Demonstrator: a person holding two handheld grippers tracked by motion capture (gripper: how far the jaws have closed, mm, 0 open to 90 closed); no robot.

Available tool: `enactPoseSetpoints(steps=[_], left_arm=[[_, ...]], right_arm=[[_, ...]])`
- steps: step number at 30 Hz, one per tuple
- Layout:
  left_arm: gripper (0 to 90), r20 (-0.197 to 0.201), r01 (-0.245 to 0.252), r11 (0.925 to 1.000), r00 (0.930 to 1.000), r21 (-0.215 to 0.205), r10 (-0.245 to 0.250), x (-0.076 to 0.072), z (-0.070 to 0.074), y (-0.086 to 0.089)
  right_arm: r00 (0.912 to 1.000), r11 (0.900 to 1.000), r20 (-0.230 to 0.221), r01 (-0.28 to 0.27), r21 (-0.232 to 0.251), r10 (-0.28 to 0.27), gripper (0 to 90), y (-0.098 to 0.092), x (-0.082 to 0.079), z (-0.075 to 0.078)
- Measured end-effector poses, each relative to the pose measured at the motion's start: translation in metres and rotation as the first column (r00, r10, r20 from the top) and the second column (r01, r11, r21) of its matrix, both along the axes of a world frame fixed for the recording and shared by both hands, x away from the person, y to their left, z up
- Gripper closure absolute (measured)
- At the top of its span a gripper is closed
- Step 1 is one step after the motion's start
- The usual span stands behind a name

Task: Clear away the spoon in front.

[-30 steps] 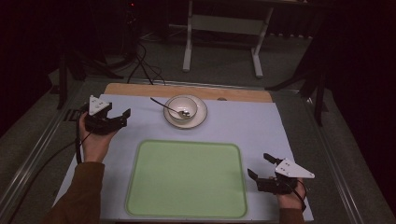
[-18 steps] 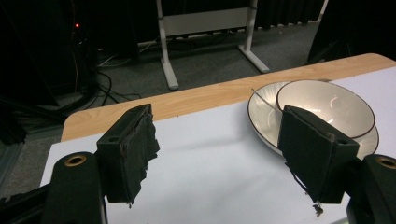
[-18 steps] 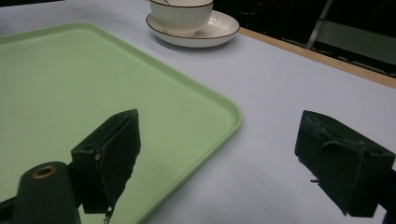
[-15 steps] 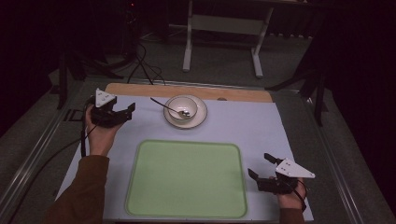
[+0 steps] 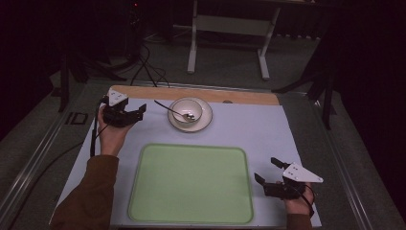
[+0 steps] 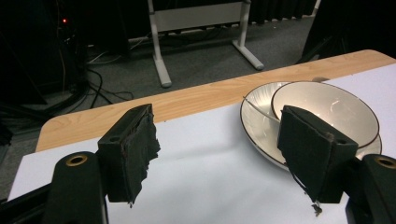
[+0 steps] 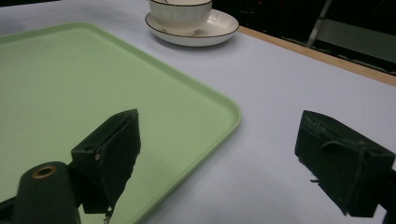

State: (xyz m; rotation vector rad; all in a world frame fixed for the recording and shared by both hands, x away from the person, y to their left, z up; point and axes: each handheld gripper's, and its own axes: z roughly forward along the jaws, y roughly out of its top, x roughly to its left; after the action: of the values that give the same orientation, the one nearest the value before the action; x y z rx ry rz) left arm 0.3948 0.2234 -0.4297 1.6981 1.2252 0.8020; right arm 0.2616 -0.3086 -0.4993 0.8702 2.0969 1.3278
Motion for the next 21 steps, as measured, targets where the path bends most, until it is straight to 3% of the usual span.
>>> enactPoseSetpoints(steps=[10, 16, 21], left_arm=[[31.8, -0.021, 0.011, 0.9997, 0.9997, -0.023, -0.012, 0.018, -0.010, -0.011], [38.8, -0.045, 0.021, 0.9980, 0.9987, -0.059, -0.024, 0.028, -0.017, -0.015], [43.0, -0.048, 0.026, 0.9982, 0.9984, -0.054, -0.029, 0.038, -0.018, -0.020]], right_arm=[[1.0000, 1.000, -0.003, 0.003, 0.007, -0.003, 13.9, -0.001, 0.001, -0.001], [1.0000, 1.000, -0.007, 0.004, 0.005, -0.004, 13.9, -0.001, 0.001, -0.002], [0.9999, 1.000, -0.008, 0.008, 0.010, -0.007, 13.9, -0.002, 0.001, -0.002]])
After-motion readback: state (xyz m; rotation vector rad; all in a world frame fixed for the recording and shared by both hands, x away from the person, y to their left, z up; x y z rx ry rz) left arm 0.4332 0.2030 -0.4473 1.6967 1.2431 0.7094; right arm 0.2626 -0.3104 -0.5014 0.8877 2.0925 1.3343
